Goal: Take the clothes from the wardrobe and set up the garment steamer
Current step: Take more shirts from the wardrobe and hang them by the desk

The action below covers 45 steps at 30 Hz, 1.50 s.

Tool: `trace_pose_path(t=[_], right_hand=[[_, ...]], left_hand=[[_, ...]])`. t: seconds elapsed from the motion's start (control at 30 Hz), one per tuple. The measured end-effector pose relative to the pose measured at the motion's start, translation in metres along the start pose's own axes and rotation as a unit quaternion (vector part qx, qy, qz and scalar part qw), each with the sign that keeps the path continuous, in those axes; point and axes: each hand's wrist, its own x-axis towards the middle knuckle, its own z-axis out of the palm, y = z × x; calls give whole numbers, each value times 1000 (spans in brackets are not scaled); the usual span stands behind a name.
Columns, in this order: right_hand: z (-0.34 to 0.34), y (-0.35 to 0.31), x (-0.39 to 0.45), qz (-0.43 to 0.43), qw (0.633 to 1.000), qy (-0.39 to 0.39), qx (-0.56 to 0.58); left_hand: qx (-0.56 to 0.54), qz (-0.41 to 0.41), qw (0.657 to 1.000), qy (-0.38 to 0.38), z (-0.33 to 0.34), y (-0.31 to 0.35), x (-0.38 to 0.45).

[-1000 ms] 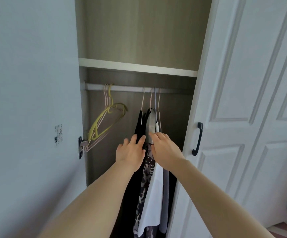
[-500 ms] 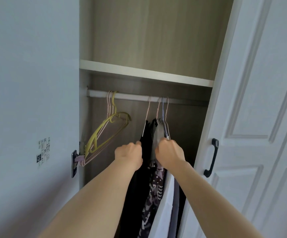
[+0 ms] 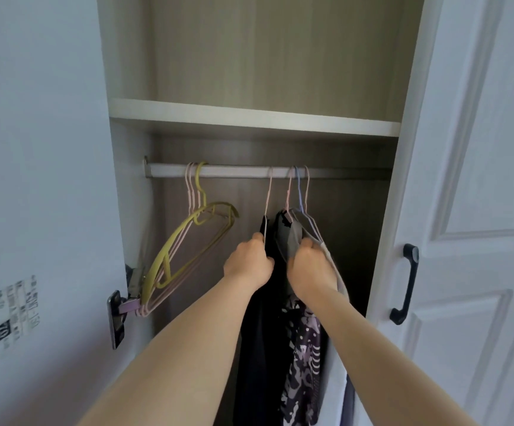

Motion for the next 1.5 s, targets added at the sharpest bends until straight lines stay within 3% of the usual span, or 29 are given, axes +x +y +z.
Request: trace_pose_path(t=[0.1, 0.17, 0.37, 0.47, 0.73, 0.97, 1.13, 1.5], right_hand=[[7, -2, 6, 16, 1000, -3, 25], [12, -3, 8, 23, 999, -7, 46], [9, -8, 26, 87, 988, -61, 110], [7, -11, 37, 88, 987, -53, 122], [11, -19, 33, 43, 992, 23, 115], [-3, -29, 33, 33, 974, 90, 205], [0, -28, 5, 42, 969, 81, 228], [-15, -15, -70, 24, 965, 37, 260]], left_hand=[[-145, -31, 988, 49, 12, 1, 8], [-181, -35, 980, 76, 19, 0, 11], [-185, -26, 977, 100, 29, -3, 24], [-201, -27, 973, 112, 30, -2, 32], [-202, -20, 962, 182, 33, -8, 37], [-182, 24, 955, 232, 31, -16, 34], [-223, 30, 935, 274, 34, -18, 12], [-290, 10, 916, 276, 35, -3, -84]])
